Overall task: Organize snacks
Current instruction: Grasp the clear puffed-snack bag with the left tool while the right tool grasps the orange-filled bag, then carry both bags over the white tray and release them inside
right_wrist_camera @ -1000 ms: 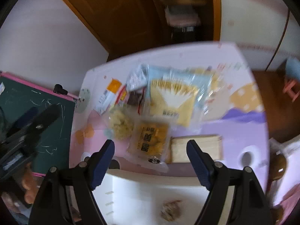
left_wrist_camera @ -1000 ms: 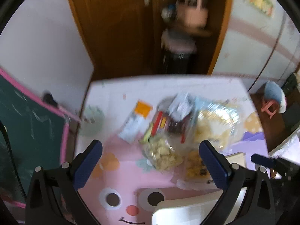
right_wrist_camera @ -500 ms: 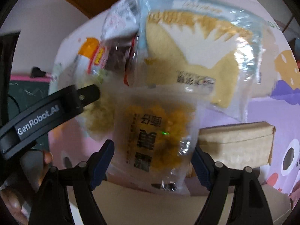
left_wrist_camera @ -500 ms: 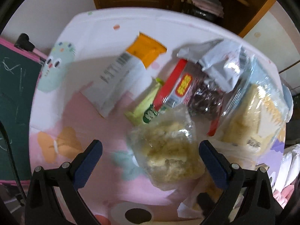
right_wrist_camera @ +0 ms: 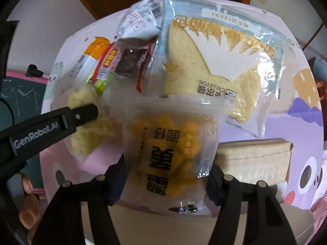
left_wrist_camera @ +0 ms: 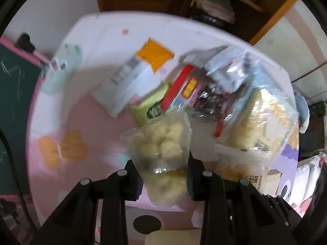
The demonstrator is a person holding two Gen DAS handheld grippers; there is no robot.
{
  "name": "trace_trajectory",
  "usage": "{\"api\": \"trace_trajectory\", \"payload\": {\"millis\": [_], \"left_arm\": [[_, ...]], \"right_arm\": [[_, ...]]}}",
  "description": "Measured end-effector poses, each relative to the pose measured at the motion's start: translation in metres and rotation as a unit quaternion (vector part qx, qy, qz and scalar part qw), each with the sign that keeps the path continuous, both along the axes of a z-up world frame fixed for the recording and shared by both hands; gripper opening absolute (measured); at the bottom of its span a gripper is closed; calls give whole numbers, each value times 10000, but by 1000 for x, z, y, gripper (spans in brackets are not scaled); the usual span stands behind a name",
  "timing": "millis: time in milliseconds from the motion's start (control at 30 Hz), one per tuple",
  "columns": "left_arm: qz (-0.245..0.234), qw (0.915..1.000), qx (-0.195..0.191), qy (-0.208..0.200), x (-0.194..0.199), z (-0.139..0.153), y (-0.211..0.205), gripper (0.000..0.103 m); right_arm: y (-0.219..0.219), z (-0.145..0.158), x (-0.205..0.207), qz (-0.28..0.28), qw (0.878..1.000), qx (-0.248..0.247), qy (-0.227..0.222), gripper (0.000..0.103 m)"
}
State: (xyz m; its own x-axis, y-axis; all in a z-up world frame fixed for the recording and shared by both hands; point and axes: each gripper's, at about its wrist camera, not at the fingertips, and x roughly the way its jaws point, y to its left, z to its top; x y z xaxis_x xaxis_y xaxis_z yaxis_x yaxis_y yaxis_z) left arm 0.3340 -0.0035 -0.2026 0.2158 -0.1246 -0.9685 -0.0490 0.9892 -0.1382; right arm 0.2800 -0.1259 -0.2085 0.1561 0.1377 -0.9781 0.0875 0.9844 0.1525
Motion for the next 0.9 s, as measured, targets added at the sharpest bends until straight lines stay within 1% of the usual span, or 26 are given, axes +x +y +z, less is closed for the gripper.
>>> {"api": "trace_trajectory", "payload": {"millis": [67,133,233,333,433,467,500,533,633,700,800,900], "left_arm": [[-27,9998,-42,-203,-7,17,1,31],[-63,9990,-103,-440,-16,39,1,31],[-158,9964,-125,-829,-32,76,6,31],[-277,9912,-105,-1290,-53,120,6,31],[-437,9831,-69,-1778,-85,165,11,31],[-487,9809,-74,-1882,-93,175,10,31],[-566,9778,-70,-2014,-107,188,10,31],[-627,9755,-54,-2107,-117,195,10,31],[-874,9654,63,-2458,-158,220,8,31],[-1075,9593,130,-2608,-185,232,5,31],[-1337,9520,164,-2749,-221,243,1,31],[-1483,9472,204,-2836,-255,247,-1,31]], "right_arm": [[-5,8,-5,-66,9998,141,-108,65],[-10,18,-8,-103,9996,134,-233,65],[-25,45,-17,-268,9975,280,-593,65],[-35,89,-30,-408,9910,338,-1229,65],[-48,134,-50,-512,9827,306,-1754,65],[-52,154,-61,-525,9788,268,-1963,65],[-52,165,-68,-514,9764,250,-2083,65],[-56,182,-80,-471,9728,233,-2254,65],[-52,217,-109,-325,9638,132,-2644,65],[-48,235,-130,-206,9575,41,-2875,66],[-41,254,-164,10,9504,-69,-3111,66],[-37,263,-196,194,9454,-107,-3251,66]]}}
